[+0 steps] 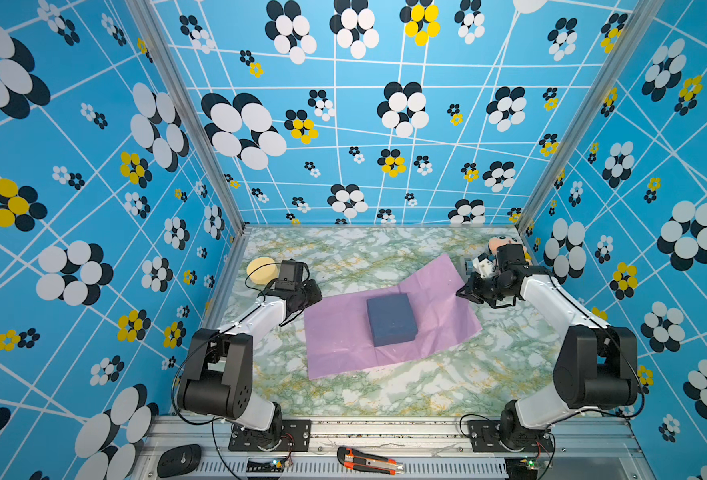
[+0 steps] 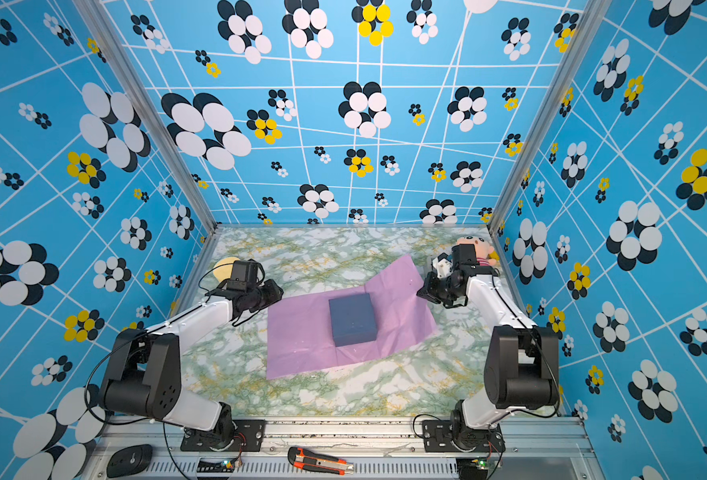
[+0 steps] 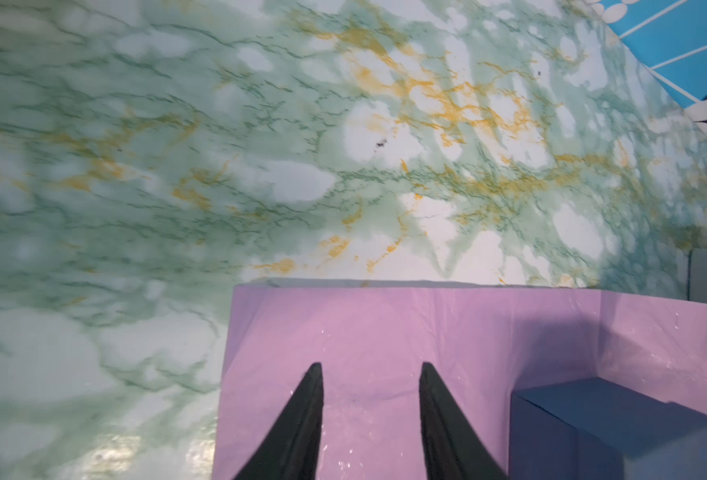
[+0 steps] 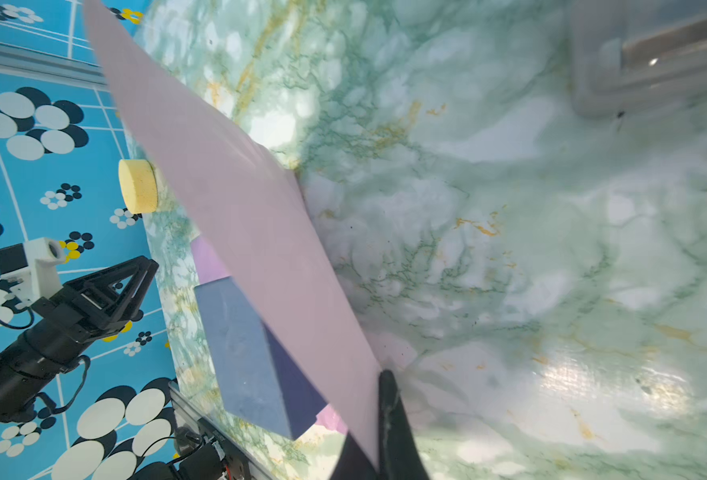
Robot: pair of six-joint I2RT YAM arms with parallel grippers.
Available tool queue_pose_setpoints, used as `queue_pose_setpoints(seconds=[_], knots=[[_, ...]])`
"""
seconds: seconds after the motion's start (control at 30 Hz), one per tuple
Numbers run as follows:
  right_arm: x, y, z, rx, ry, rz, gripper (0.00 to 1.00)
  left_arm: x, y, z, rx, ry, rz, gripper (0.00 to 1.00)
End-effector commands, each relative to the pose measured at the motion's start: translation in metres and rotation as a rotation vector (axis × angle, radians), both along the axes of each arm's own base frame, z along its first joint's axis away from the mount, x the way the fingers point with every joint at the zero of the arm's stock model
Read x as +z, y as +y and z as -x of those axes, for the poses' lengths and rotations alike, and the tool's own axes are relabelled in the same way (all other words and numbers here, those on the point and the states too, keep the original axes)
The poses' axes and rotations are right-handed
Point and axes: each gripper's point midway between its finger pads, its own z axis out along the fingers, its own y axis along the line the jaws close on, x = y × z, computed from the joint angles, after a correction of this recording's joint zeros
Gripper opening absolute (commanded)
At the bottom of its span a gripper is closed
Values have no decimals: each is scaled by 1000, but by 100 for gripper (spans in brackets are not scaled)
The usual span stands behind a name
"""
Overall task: Wrap the gift box in paper
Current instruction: 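Fold the lilac paper over the blue box with the right gripper toward the left gripper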
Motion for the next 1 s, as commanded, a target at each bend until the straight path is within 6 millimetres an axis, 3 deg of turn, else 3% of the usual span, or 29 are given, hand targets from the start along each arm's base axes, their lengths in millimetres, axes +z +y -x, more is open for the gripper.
queue_pose_setpoints(seconds=[0.0, 0.13, 0.33, 0.4, 0.6, 0.73, 0.97], knots=[[26, 19, 3, 22, -44, -13, 0, 19, -33, 0, -84, -53, 112, 40], [45, 61, 11, 92, -65, -59, 0, 16, -48, 6, -117, -49, 116, 40], [61, 104, 20, 124, -92, -35, 0, 18, -60, 11, -148, -48, 161, 41], [62, 117, 24, 137, -100, -17, 0, 21, -66, 13, -161, -61, 194, 42], [64, 147, 33, 137, -126, 71, 0, 35, -89, 23, -219, -119, 338, 67], [63, 166, 37, 133, -149, 120, 0, 44, -98, 29, -228, -178, 416, 71], [47, 195, 44, 137, -162, 172, 0, 52, -96, 34, -197, -253, 485, 76]])
